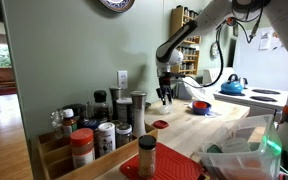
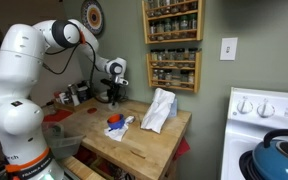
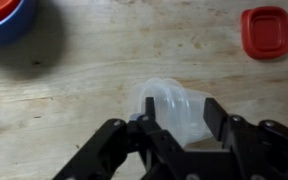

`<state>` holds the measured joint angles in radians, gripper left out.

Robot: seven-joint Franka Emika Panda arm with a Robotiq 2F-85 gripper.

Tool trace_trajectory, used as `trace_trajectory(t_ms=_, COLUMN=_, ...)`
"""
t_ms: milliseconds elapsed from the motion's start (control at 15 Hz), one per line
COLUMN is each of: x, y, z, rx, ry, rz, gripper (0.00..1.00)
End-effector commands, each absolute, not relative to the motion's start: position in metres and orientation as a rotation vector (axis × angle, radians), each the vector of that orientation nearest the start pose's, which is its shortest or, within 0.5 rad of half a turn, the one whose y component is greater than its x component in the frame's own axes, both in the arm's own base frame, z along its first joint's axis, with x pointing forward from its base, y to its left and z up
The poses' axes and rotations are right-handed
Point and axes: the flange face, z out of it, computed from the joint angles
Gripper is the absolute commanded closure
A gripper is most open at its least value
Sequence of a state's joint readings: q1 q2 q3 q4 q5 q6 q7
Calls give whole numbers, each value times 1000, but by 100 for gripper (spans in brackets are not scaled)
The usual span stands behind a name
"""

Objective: Pick up the measuring cup near the wooden spice rack and stack it on the measuring cup near the wall socket and the flip the stacked measuring cups to position them upright

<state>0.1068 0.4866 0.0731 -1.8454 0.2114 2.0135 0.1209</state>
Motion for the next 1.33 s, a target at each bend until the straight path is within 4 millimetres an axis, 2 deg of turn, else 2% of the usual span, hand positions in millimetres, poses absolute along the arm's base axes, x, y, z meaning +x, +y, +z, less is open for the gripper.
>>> trace_trajectory(t_ms=0, x=592, y=116, z=245, rx=-2881, ry=80, rz=486, gripper=77)
trace_trajectory(t_ms=133, x=592, y=116, z=253, rx=-2873, ry=67, rz=470, gripper=89)
trace_trajectory(t_ms=200, x=592, y=116, z=256, rx=-2879, ry=63, rz=465, gripper=99)
trace_trajectory(t_ms=467, x=590, y=119, z=267, rx=-2940, ry=44, rz=436, gripper=97)
trace_trajectory(t_ms=533, x=589, y=120, z=268, rx=-2960, ry=40, rz=432, gripper=89)
trace_trajectory(t_ms=600, x=589, y=122, z=269, rx=-2981, ry=36, rz=413, gripper=63)
trace_trajectory(t_ms=733, x=590, y=122, z=276, rx=-3005, ry=29, rz=387, gripper=56)
trace_trajectory(t_ms=1133, x=589, y=122, z=303, rx=-3057, ry=8, rz=275, gripper=10)
trace_trajectory(t_ms=1267, x=590, y=120, z=318, rx=-3067, ry=17, rz=218, gripper=0)
